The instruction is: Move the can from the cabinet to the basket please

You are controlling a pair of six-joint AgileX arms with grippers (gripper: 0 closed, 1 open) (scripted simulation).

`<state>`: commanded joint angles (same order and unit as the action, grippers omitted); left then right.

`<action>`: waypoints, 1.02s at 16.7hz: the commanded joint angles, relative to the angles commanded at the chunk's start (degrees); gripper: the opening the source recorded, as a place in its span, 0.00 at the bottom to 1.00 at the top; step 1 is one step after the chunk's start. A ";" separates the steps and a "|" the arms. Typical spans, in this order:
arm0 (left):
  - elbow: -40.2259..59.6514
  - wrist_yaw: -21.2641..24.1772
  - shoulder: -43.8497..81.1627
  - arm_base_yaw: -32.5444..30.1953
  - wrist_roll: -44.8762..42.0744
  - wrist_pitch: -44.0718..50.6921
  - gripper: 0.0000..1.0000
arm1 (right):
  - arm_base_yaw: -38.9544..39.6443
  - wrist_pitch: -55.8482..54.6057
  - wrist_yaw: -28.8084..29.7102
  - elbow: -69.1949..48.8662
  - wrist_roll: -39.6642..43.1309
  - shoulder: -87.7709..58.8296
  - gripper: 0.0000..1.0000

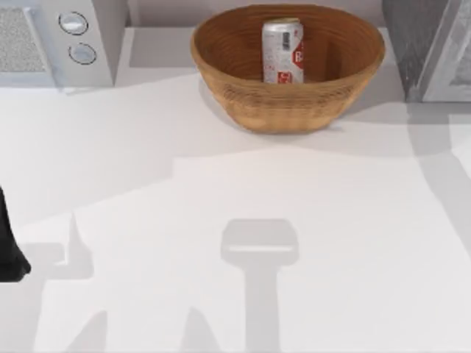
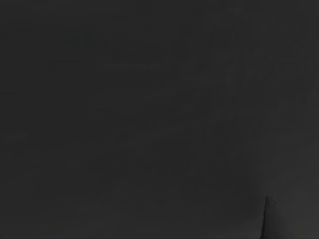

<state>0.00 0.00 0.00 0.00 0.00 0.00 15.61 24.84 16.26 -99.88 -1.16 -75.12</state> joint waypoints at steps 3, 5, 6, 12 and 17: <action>0.00 0.00 0.00 0.00 0.00 0.00 1.00 | 7.58 0.22 7.58 0.97 0.03 0.83 1.00; 0.00 0.00 0.00 0.00 0.00 0.00 1.00 | 9.59 0.28 9.60 1.26 0.05 1.08 1.00; 0.00 0.00 0.00 0.00 0.00 0.00 1.00 | 9.72 0.28 9.73 1.28 0.05 1.10 1.00; 0.00 0.00 0.00 0.00 0.00 0.00 1.00 | 7.11 -0.04 9.76 -0.92 0.93 0.25 1.00; 0.00 0.00 0.00 0.00 0.00 0.00 1.00 | 3.77 -1.83 6.31 -5.03 0.66 -5.96 1.00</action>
<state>0.00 0.00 0.00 0.00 0.00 0.00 19.38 23.00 22.56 -104.91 -0.50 -81.08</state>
